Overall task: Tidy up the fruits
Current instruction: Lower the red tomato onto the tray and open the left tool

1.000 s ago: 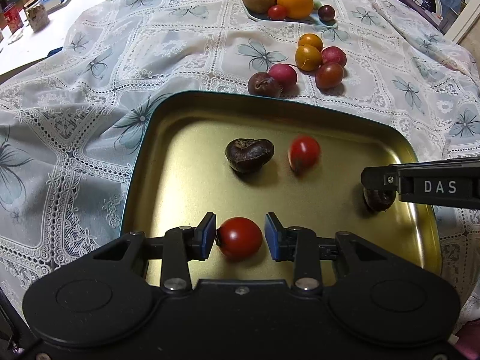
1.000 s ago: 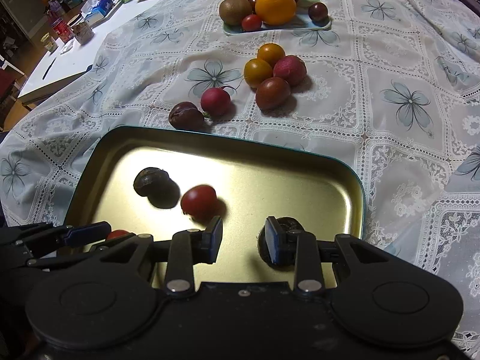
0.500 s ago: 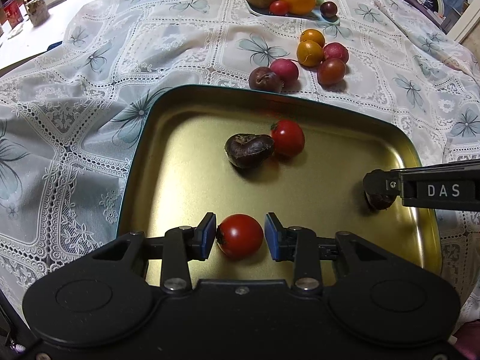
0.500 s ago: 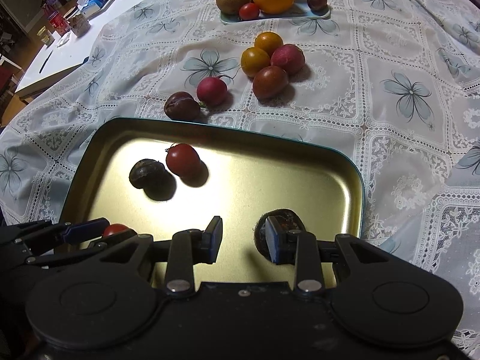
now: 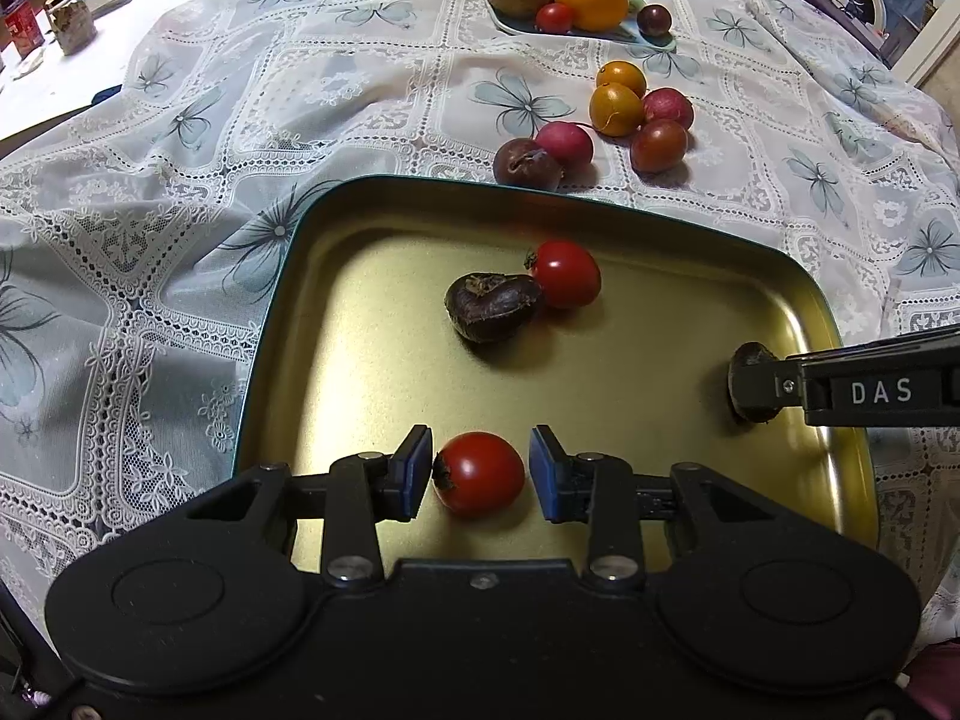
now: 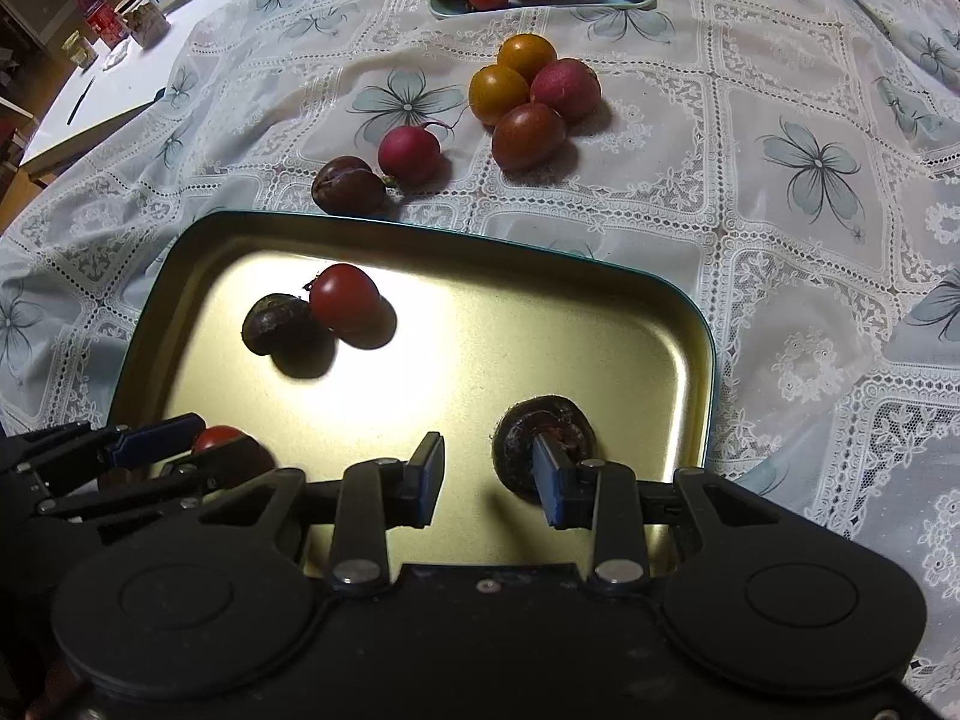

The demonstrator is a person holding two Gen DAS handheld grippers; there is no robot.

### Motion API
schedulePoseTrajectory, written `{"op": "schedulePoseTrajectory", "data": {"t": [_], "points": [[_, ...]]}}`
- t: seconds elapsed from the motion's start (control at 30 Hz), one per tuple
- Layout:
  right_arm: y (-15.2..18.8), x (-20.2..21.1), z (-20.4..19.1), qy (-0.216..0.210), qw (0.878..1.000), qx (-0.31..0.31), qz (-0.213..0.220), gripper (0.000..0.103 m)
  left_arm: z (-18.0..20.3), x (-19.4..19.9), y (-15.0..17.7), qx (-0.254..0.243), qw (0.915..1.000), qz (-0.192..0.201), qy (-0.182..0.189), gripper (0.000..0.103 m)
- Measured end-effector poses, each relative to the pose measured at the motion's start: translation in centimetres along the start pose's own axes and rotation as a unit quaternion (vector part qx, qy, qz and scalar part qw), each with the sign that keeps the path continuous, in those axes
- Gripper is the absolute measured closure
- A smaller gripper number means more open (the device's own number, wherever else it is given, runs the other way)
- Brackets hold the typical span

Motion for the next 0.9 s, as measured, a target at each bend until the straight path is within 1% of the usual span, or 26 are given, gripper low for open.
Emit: {"op": "schedulePoseTrajectory", "data": {"t": [0.17, 0.37, 0.43, 0.53, 0.63, 0.7, 0.8, 0.9], "points": [[0.1, 0.2, 0.6, 0.006, 1.0, -0.009, -0.008, 0.067, -0.1, 0.4, -0.6, 0.001, 1.0, 0.007, -0.001, 0.059], [-0.8, 1.2, 1.3, 0.028, 0.999, 0.014, 0.018, 0.06, 0.0, 0.6, -2.0, -0.002, 0.9999, 0.012, 0.0, 0.059], [-1.2, 1.6, 1.7, 0.034, 0.999, 0.014, 0.025, 0.06, 0.1, 0.7, -2.6, -0.005, 0.9998, 0.018, -0.002, 0.059], [-2.1, 2.1, 2.4, 0.032, 0.999, 0.009, 0.041, 0.06, 0.3, 0.8, -3.6, -0.008, 0.9996, 0.025, -0.006, 0.059], [-3.1, 2.5, 3.3, 0.036, 0.998, 0.01, 0.048, 0.06, 0.5, 0.7, -4.7, -0.007, 0.9996, 0.026, -0.002, 0.059], [-3.5, 2.4, 4.0, 0.042, 0.998, 0.0, 0.044, 0.06, 0.6, 0.6, -5.5, -0.007, 0.9996, 0.027, -0.002, 0.059], [-4.2, 2.0, 4.9, 0.035, 0.999, -0.015, 0.034, 0.06, 0.9, 0.5, -6.6, -0.012, 0.9994, 0.032, -0.006, 0.059], [-4.9, 1.9, 5.9, 0.04, 0.998, -0.032, 0.033, 0.06, 1.4, 0.3, -7.7, -0.015, 0.9993, 0.035, -0.004, 0.059]]}}
Point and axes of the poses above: each gripper's, at about its wrist camera, not at the fingertips, and x roughly against the way its jaws point, z to its right, y to its underside, the point moved 10 cm from there along -x, roughly the way its jaws point, and after that the axes turned 7 degrees about x, right-handed, at the moved point
